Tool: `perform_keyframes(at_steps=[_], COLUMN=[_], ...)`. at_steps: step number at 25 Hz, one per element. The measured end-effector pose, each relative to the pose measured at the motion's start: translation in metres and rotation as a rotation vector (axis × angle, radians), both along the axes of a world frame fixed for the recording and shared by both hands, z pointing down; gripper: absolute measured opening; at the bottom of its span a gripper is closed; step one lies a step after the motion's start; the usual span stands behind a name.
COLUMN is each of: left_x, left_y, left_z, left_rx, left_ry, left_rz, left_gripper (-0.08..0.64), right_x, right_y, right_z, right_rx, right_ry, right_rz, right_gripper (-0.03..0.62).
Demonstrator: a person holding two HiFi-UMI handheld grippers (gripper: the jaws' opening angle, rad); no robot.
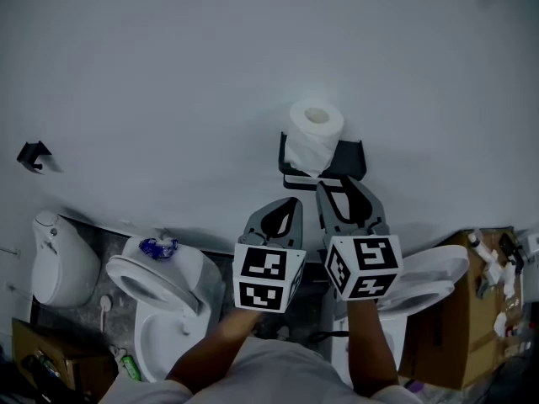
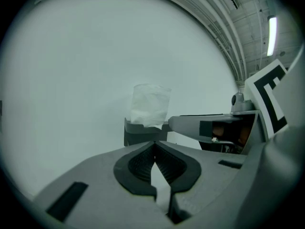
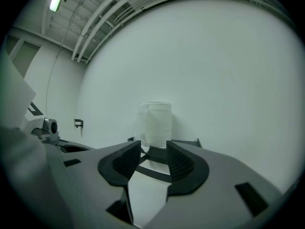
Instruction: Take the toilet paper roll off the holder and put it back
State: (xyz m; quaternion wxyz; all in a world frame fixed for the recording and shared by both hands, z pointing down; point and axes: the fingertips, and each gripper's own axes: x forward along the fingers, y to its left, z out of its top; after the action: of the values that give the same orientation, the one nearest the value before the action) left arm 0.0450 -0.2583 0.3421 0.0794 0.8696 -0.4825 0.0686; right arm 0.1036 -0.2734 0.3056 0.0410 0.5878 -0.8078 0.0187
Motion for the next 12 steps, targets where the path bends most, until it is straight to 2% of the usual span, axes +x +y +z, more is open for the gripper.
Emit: perform_keyframes(at_steps=[12], left_x=[0.010], left_y=[0.017], left_z=[0.002], left_rx=[0.019], left_ry=[-0.002], left_rz=[0.002], left_gripper=[0.005], right_x=[-0.004], right_y=[0.027], right_z=[0.025], right_rx=[-0.029], right_ry=[0.020], right_rz=[-0.036], right_gripper=[0.071])
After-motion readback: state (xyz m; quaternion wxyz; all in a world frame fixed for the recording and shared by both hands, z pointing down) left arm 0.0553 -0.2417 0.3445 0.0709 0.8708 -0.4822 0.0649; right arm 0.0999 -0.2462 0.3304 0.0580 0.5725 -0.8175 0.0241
